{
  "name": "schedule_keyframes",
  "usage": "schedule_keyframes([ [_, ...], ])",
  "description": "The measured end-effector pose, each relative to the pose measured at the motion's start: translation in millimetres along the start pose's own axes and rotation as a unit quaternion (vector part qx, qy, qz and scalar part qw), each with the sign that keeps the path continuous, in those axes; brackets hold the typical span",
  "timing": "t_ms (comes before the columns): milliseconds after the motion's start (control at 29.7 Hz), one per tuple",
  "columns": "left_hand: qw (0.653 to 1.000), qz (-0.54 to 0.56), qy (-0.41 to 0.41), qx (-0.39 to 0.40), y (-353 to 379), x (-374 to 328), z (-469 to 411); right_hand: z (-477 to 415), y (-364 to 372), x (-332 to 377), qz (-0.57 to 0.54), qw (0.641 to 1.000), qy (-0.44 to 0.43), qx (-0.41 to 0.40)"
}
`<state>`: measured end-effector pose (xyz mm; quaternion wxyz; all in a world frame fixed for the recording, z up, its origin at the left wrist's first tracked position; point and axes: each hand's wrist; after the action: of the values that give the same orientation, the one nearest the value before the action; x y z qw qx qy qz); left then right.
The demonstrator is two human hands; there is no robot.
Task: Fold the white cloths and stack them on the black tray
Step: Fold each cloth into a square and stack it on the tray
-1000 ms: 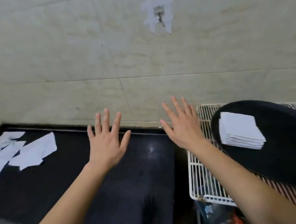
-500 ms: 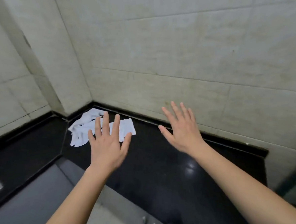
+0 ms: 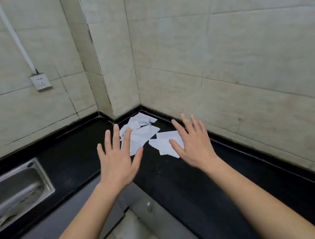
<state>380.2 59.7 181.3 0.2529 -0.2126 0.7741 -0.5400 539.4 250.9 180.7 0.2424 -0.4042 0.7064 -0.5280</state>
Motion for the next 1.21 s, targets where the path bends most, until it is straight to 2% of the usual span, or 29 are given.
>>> schedule_keyframes([
  [404, 0.996, -0.07, -0.019, 0.058, 59.4, 98.9, -154.0, -174.6, 100.7, 26.7, -0.05, 0.998, -0.008, 0.047],
  [774, 0.99, -0.043, -0.051, 0.122, 118.3, 203.2, -231.9, -274.0, 178.0, 74.0, -0.018, 0.995, -0.023, 0.095],
  [942, 0.982, -0.024, -0.014, 0.186, 165.9, 262.0, -267.2, -299.4, 234.0, 102.1, -0.01, 0.99, 0.017, 0.136],
  [1009, 0.974, -0.009, 0.008, 0.224, 187.1, 288.3, -287.2, -308.1, 259.2, 114.8, -0.014, 0.985, 0.06, 0.158],
  [1211, 0.943, 0.021, 0.058, 0.328, 240.7, 318.5, -321.8, -296.8, 307.0, 141.8, -0.062, 0.95, 0.164, 0.259],
])
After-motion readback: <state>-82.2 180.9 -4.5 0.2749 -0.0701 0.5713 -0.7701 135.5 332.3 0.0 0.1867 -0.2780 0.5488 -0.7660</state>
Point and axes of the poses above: each hand's wrist, its own z-axis away from the middle knuckle, its own y-axis out of the palm, x = y × z, and after that the axes turned 7 degrees about x, right-handed
